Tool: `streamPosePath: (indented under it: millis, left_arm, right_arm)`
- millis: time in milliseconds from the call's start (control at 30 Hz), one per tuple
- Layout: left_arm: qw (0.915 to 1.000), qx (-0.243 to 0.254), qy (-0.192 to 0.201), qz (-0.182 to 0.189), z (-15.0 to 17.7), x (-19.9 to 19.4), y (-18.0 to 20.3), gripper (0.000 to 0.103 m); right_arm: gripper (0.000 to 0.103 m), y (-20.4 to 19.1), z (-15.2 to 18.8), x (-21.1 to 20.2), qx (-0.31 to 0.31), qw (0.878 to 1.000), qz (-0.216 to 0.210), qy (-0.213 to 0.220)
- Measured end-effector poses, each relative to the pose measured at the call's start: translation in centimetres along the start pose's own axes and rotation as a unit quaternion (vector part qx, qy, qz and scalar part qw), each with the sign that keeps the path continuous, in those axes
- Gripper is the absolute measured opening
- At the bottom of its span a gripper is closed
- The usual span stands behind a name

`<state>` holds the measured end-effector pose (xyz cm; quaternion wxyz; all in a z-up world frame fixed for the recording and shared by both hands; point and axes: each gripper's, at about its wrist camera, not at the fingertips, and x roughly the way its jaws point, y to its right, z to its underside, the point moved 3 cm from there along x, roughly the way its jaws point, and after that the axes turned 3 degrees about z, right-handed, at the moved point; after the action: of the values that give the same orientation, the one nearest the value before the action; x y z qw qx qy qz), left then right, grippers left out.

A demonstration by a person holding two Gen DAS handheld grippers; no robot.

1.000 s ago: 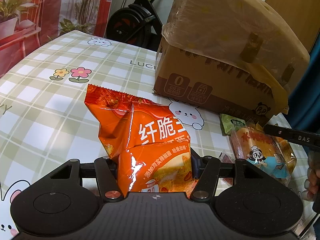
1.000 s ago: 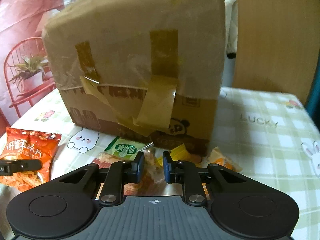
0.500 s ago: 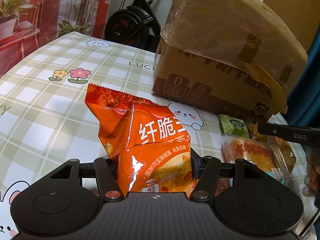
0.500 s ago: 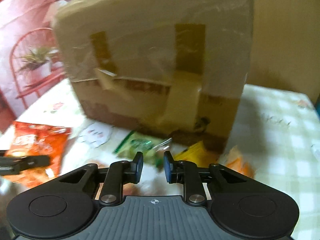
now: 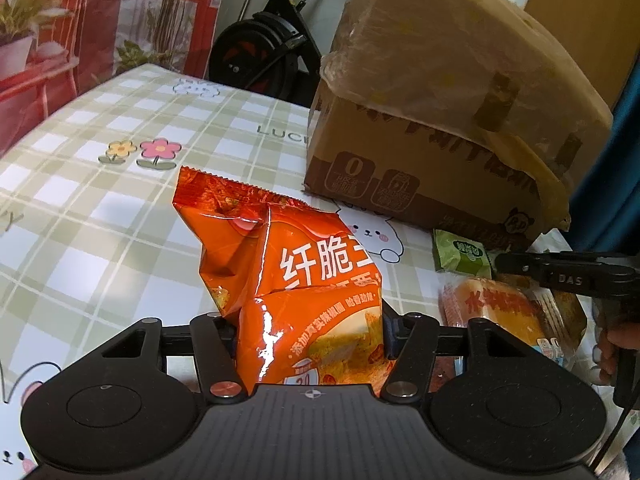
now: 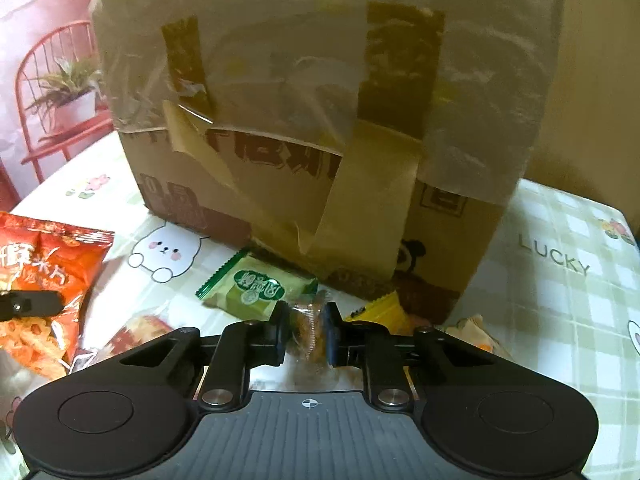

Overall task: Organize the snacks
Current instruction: 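Grasp the small clear jerky packet with right tool while left tool holds orange bag, then carry both snacks over the box and open both tools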

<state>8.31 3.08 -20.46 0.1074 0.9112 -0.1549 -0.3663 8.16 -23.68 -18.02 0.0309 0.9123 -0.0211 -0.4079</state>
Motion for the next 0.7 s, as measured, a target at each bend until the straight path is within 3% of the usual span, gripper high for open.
streamPosePath:
  millis: [133, 367, 700]
  left_arm:
    - [0.9998, 0.016, 0.014, -0.002, -0.3, -1.1, 0.7, 0.06]
    - [0.9982, 0.037, 0.047, -0.007, -1.8, -3.9, 1.8, 0.06]
    - [0.9905, 0.071, 0.117, -0.012, -6.3, -8.8, 3.9, 0.06]
  right_arm:
    - [0.016, 0.9, 0.4, -2.7, 0.032, 0.999, -0.021, 0.028]
    - [0.016, 0.6, 0.6, -7.0, 0.029, 0.996, -0.051, 0.072]
    - [0.016, 1.1, -2.0, -12.9, 0.031, 0.984, -0.075, 0.161]
